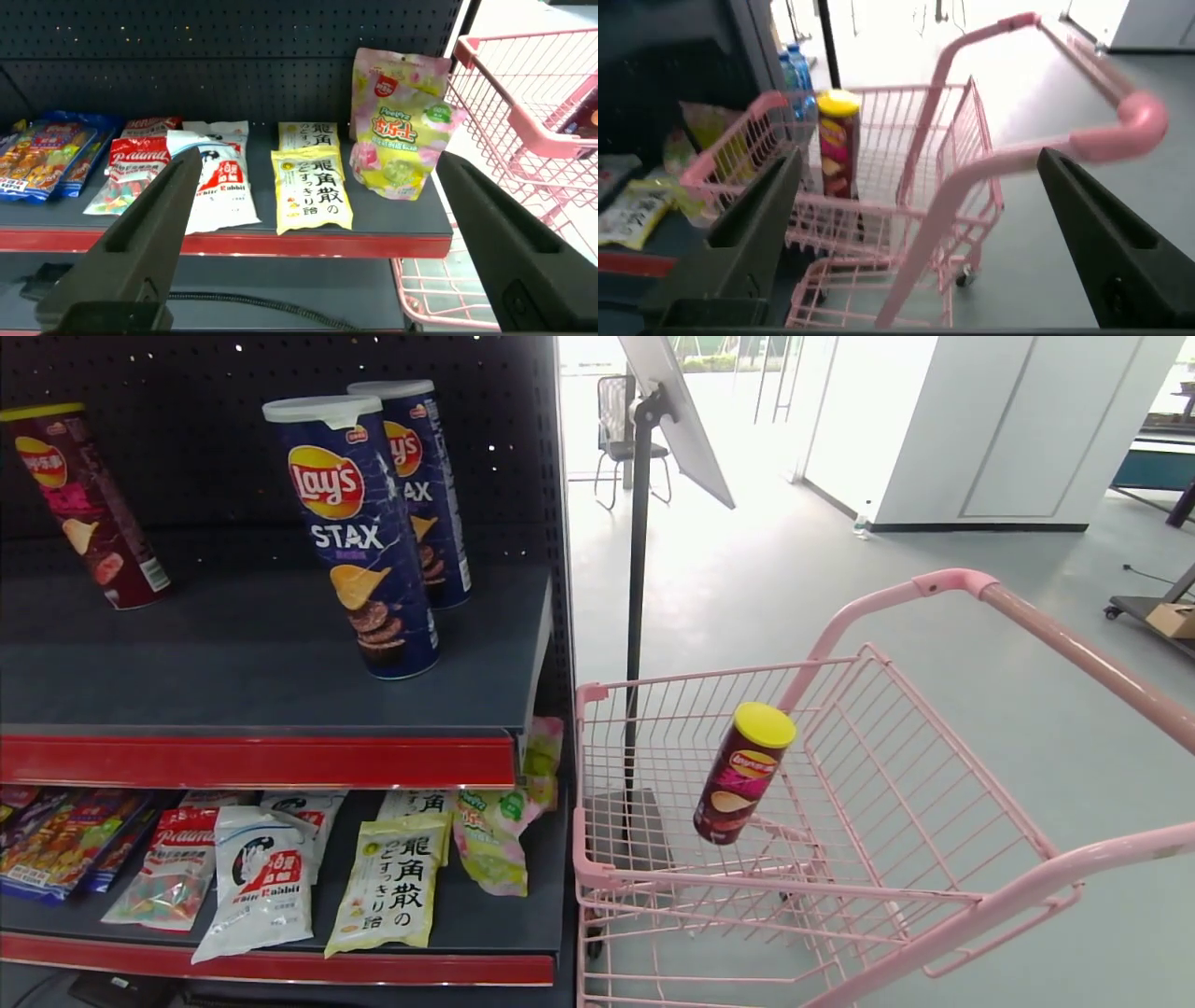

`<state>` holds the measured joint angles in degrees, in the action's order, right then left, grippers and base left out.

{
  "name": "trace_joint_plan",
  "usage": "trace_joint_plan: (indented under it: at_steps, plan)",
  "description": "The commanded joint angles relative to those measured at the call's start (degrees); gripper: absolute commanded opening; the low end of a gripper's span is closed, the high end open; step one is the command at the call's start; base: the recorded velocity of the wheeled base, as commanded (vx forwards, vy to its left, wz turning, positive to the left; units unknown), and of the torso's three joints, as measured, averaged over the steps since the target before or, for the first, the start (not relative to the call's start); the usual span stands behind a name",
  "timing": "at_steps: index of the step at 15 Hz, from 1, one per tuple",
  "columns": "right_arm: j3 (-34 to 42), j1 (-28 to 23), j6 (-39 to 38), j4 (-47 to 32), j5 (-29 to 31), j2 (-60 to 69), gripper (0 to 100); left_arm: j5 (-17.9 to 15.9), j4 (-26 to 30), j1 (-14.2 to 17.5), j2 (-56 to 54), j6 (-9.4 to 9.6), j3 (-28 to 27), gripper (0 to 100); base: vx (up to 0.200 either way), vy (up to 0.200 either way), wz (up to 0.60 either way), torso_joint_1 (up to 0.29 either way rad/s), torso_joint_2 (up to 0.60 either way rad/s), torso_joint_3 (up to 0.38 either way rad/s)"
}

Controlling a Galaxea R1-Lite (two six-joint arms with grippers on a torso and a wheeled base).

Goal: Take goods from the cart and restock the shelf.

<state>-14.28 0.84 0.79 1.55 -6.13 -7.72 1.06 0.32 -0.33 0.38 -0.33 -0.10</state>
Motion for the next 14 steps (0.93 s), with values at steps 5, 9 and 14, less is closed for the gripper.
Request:
trace_joint_plan:
  at_steps: [5, 9, 14]
  plan:
    - [-48.9, -4.5, 11.6, 11.2, -40.2, -72.8, 100, 0.0, 0.0, 0.0, 0.1, -0.02, 0.0, 100, 0.0, 0.0, 0.0, 0.0, 0.0, 0.0]
    - [-49.6, -6.6, 29.6, 9.1, -52.1, -87.7, 100, 0.0, 0.0, 0.0, 0.1, -0.02, 0.0, 100, 0.0, 0.0, 0.0, 0.0, 0.0, 0.0]
    - [-53.2, -6.5, 36.7, 8.2, -53.0, -103.0, 100, 0.1, 0.0, 0.0, 0.1, -0.02, 0.0, 100, 0.0, 0.0, 0.0, 0.0, 0.0, 0.0]
